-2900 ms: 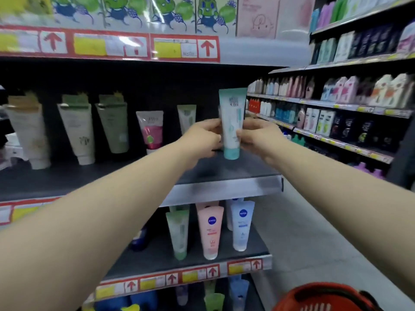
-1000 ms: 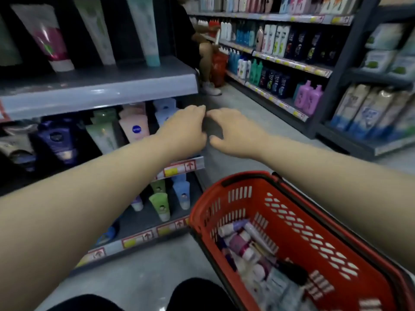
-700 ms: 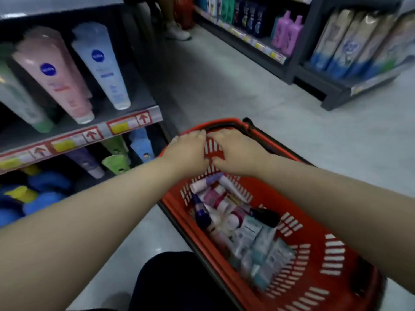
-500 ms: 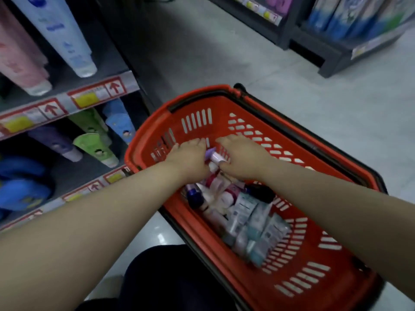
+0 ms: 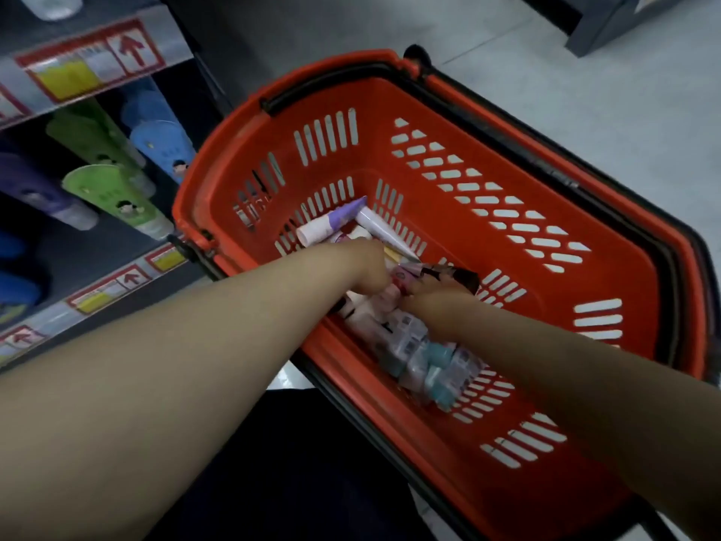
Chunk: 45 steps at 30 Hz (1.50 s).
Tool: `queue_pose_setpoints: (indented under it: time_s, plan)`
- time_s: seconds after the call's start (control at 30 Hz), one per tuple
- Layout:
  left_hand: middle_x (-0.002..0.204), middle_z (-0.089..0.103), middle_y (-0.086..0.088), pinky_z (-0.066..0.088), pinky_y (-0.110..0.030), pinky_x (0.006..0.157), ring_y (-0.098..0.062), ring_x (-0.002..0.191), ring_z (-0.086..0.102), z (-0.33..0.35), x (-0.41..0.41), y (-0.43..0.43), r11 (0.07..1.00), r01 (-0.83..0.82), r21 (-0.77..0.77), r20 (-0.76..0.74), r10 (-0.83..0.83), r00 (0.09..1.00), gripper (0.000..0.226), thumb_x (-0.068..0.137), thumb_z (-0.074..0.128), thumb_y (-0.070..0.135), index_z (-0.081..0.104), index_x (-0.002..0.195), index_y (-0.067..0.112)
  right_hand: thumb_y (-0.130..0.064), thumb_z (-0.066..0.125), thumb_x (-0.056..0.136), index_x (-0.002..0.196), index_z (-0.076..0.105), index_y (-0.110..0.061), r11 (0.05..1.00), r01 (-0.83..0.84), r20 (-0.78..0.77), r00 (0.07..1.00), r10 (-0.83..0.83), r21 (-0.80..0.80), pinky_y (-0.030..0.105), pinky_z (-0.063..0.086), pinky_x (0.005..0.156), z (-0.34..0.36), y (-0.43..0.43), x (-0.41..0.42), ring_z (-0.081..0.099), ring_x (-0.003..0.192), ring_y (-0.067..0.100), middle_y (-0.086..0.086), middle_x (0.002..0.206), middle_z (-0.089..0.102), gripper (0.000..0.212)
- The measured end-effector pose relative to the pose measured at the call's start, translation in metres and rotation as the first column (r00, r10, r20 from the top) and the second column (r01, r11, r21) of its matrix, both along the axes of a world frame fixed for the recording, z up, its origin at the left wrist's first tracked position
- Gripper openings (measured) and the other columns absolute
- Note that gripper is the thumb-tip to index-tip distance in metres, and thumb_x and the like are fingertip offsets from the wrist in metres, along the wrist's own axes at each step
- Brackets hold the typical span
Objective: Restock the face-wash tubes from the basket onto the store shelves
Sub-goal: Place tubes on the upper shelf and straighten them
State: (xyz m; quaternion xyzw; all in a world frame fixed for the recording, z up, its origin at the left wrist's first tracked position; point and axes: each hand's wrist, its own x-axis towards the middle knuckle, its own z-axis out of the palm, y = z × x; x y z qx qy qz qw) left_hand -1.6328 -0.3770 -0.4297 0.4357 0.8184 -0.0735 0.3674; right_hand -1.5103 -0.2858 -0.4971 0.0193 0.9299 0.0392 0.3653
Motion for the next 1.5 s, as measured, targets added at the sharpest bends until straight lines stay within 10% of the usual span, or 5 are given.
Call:
queue_pose_setpoints:
  time_s: [0.2,0.4,0.7,0.9,1.5]
  plan:
    - [0.141,0.046,-0.013,0.039,-0.032,0.097,-0.027,0.124,0.047,-0.003,0.023,0.002,0.990,0.068,-0.127,0.126,-0.052,0.991,0.055,0.097,0.047,0.039,0.040,0.141,0.005,-0.022,0.066,0.085,0.131,0.051,-0.022,0.998,-0.045,0.134,0.990,0.040,0.035,0.040,0.035,0.104,-0.002,-0.006,-0.005,0.044,0.126,0.025,0.003,0.134,0.051,0.048]
    - [0.139,0.049,-0.007,0.042,-0.034,0.101,-0.024,0.124,0.049,-0.008,0.011,0.000,0.981,0.096,-0.170,0.162,-0.068,0.984,0.060,0.089,0.055,0.047,0.047,0.136,0.011,-0.037,0.066,0.079,0.097,0.066,-0.017,0.887,0.406,0.220,0.906,-0.360,-0.219,0.030,0.049,0.065,0.019,0.018,-0.007,0.063,0.083,0.019,0.003,0.093,0.068,0.027]
    - [0.118,0.056,0.003,0.044,-0.032,0.092,-0.018,0.108,0.055,0.003,0.000,-0.004,0.996,-0.074,0.048,0.275,0.058,0.960,0.043,0.090,0.060,0.029,0.050,0.130,0.019,-0.021,0.072,0.082,0.100,0.066,-0.008,0.106,0.662,0.293,0.463,-0.836,-0.742,0.022,0.058,0.063,0.067,0.028,-0.018,0.069,0.076,0.013,0.007,0.090,0.070,0.023]
    - [0.104,0.061,0.005,0.048,-0.031,0.076,-0.011,0.089,0.059,0.024,-0.007,-0.017,0.856,-0.516,0.026,0.647,0.379,0.661,0.028,0.099,0.045,0.032,0.050,0.124,0.021,-0.034,0.061,0.091,0.096,0.066,-0.015,-0.393,0.438,0.483,0.112,-0.869,-0.809,0.031,0.060,0.070,0.088,0.012,-0.033,0.070,0.079,0.015,0.002,0.086,0.073,0.020]
    - [0.096,0.065,-0.001,0.053,-0.034,0.082,-0.014,0.080,0.064,0.073,-0.047,-0.126,0.479,-0.877,0.048,0.772,0.539,0.336,0.016,0.099,0.047,0.024,0.057,0.107,0.015,-0.016,0.057,0.093,0.110,0.063,-0.009,-0.272,0.437,0.434,0.330,-0.838,-0.857,0.025,0.059,0.067,0.132,-0.078,-0.091,0.069,0.086,0.015,0.007,0.098,0.070,0.019]
